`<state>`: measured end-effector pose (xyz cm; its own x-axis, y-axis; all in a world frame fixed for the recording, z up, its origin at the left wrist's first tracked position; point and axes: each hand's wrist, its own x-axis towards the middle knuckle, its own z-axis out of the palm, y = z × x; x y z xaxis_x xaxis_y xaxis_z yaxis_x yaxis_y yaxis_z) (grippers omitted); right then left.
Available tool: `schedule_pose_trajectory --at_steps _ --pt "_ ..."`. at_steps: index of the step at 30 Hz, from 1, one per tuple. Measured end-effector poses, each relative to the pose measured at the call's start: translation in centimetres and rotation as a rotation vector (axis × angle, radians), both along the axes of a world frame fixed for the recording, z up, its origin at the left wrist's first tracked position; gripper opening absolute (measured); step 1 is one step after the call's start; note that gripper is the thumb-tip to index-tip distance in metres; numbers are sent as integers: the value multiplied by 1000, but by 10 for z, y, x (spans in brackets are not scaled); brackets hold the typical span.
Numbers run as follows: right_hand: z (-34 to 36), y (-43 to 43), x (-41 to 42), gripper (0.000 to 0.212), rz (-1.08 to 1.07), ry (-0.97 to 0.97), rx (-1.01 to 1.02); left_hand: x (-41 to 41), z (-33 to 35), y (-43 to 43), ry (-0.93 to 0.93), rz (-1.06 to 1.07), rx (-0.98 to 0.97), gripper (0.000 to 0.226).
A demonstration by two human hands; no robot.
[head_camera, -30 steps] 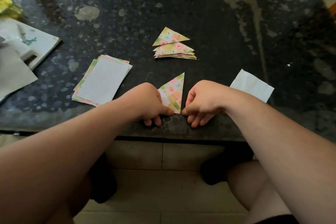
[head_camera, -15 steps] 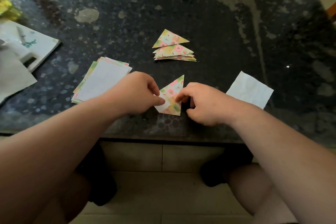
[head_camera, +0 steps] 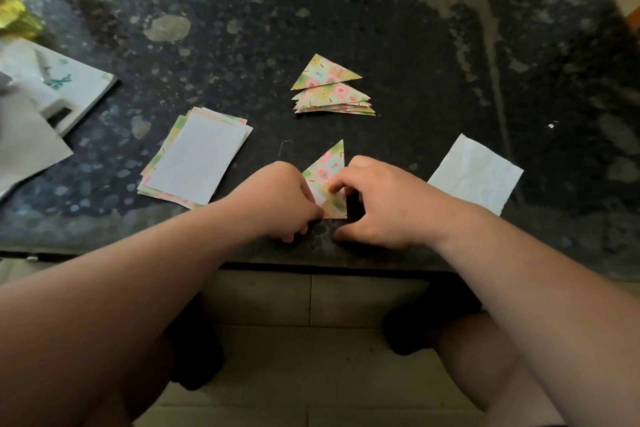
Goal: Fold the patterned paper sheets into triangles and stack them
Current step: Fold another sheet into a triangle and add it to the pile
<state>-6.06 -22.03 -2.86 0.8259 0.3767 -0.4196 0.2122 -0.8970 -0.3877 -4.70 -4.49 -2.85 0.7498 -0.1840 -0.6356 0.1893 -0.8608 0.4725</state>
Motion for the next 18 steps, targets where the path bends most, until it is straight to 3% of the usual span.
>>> schedule_pose_trajectory --at_steps 5,11,15,18 --pt "-2 8 -9 59 8 -138 2 -3 4 -2 124 160 -106 21" --pt "-17 1 -13 11 2 -385 79 -2 7 1 215 428 -288 17" --pt "-33 -7 -13 10 13 -465 140 -3 10 4 142 302 -266 23" --pt "-36 -10 -15 10 12 -475 179 4 21 17 -178 17 -74 17"
